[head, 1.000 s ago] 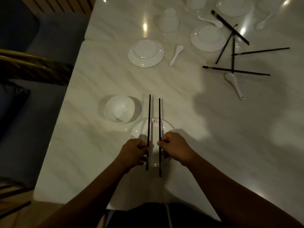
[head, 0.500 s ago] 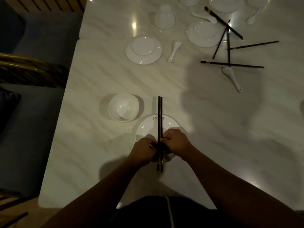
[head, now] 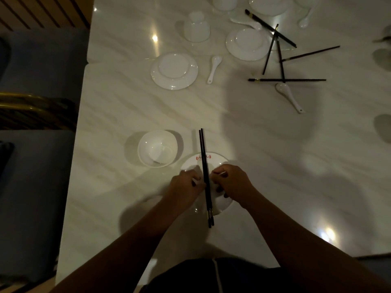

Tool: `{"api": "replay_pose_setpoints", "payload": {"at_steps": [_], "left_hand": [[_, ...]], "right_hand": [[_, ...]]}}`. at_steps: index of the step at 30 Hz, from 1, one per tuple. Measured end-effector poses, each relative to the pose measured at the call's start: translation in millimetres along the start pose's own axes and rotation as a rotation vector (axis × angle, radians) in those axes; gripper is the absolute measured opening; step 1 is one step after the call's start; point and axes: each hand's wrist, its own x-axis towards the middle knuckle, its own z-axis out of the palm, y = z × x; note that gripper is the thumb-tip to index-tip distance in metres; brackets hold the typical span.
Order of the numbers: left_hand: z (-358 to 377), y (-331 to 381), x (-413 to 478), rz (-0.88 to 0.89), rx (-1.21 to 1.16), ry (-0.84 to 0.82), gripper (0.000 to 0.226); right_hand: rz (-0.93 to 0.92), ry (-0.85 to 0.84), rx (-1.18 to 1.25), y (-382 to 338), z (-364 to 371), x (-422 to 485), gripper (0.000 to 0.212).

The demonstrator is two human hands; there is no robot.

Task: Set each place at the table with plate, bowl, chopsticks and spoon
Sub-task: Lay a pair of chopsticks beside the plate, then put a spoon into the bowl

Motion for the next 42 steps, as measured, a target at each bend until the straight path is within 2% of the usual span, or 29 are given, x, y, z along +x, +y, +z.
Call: {"api": "replay_pose_setpoints", "payload": {"at_steps": [4,6,10,15,19,22,26,30,32,37,42], "left_hand": [[-30.2,23.6,26.8,0.12,-0.03,0.079,0.005],[-42.9,36.4,48.5,0.149,-0.035,0.121,0.006],[-58.5,56.8,100.2,0.167,-0.019,0.199,0.011],[-62.5,79.7,172.4,0.205,0.124,0.215,0.02],[-52.7,102.7,227.6,0.251,0.192,0.257,0.025],[-46.1,117.1,269.0,0.229,0.229,0.305,0.031],[-37.7,131.2,320.1,0.1,0.265,0.395,0.038],[-32.2,134.3,356.9,0.034,0.519,0.487,0.04],[-30.8,137.5,364.4,0.034,0.529,0.5,0.038],[-33.2,143.9,342.0,0.025,0.402,0.461,0.032],[-41.8,127.2,265.5,-0.05,-0.096,0.343,0.027]], "right_hand": [[-0.065,0.112,0.008,-11.6,-30.3,16.0,0.015],[-0.09,0.156,-0.027,-17.0,-47.9,32.5,0.014],[-0.221,0.194,-0.259,-22.6,-78.2,72.1,0.019],[-0.255,0.219,-0.394,-25.5,-102.0,136.6,0.041],[-0.217,0.142,-0.616,-29.4,-120.5,180.9,0.061],[-0.207,0.086,-0.682,-24.5,-129.4,200.3,0.07],[-0.262,0.107,-0.674,-14.0,-126.3,209.8,0.072],[-0.293,0.137,-0.703,-12.6,-123.0,212.7,0.072],[-0.3,0.157,-0.702,-9.8,-121.9,213.7,0.071],[-0.303,0.151,-0.712,-8.0,-120.7,212.8,0.071],[-0.271,0.14,-0.685,-13.0,-119.9,206.9,0.071]]}}
